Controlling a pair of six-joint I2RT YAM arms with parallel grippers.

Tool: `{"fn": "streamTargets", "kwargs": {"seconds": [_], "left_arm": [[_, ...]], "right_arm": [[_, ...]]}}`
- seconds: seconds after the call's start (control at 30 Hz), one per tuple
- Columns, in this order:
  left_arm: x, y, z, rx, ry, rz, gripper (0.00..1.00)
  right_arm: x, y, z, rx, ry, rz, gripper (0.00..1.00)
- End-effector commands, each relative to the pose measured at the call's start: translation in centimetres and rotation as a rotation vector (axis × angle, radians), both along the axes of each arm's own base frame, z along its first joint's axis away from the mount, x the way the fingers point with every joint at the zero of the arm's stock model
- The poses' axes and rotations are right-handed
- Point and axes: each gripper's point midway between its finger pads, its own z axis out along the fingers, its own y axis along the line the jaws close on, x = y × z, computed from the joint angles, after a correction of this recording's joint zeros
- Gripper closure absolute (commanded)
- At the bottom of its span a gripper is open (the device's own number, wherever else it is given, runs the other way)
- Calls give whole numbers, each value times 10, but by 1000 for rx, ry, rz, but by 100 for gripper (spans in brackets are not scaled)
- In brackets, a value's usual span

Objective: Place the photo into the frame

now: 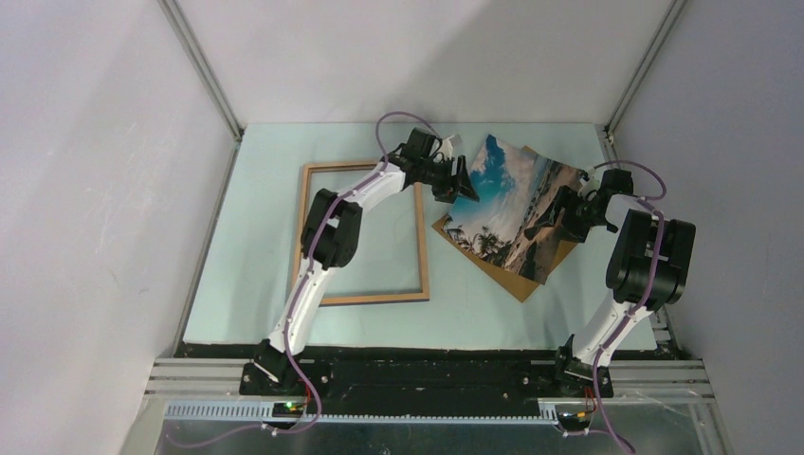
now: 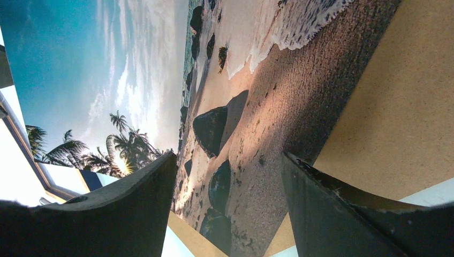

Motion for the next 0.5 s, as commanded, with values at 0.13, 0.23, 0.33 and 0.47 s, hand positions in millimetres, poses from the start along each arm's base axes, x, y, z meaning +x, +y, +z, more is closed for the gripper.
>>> {"fn": "streamTargets", "kwargs": {"seconds": [0.13, 0.23, 0.33, 0.47], "left_arm": [[-17, -15, 34, -47, -43, -34, 43], [-21, -20, 26, -31, -34, -32, 54], [-21, -22, 23, -25, -28, -27, 70], [-18, -17, 33, -18, -50, -2, 92]], "right_arm": [[-11, -1, -18, -28, 71, 7, 25], [-10, -1, -16, -25, 66, 9, 25], [-10, 0, -13, -15, 57, 10, 25], [-7, 2, -2, -4, 25, 15, 24]]}}
